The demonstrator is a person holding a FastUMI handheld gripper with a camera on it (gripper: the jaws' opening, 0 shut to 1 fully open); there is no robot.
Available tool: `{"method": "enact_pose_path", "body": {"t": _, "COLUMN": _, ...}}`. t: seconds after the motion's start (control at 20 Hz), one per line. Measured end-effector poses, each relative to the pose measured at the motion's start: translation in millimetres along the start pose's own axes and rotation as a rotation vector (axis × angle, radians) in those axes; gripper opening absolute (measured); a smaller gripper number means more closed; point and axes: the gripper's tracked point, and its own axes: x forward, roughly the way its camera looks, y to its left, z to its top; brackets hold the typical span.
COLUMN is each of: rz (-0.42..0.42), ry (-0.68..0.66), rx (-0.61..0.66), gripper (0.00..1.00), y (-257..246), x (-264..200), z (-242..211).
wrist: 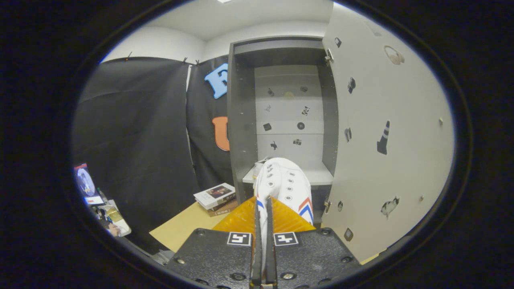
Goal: Open the shoe cabinet door, grab the shoes and put them into the shoe cabinet, then close the shoe cabinet door.
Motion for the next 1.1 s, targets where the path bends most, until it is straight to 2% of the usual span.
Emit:
{"method": "enact_pose_path", "body": {"t": 0.35, "rz": -0.093, "ry": -0.001, "rx": -0.179, "gripper": 0.08, "y": 12, "x": 27, "z": 70}}
{"method": "enact_pose_path", "body": {"t": 0.7, "rz": -0.164, "ry": -0.007, "rx": -0.150, "gripper": 0.09, "y": -4, "x": 98, "z": 117}}
{"method": "enact_pose_path", "body": {"t": 0.9, "rz": -0.245, "ry": 0.026, "rx": -0.159, "gripper": 0.10, "y": -27, "x": 160, "z": 111}}
{"method": "enact_pose_path", "body": {"t": 1.1, "rz": -0.245, "ry": 0.078, "rx": -0.140, "gripper": 0.10, "y": -48, "x": 225, "z": 90}}
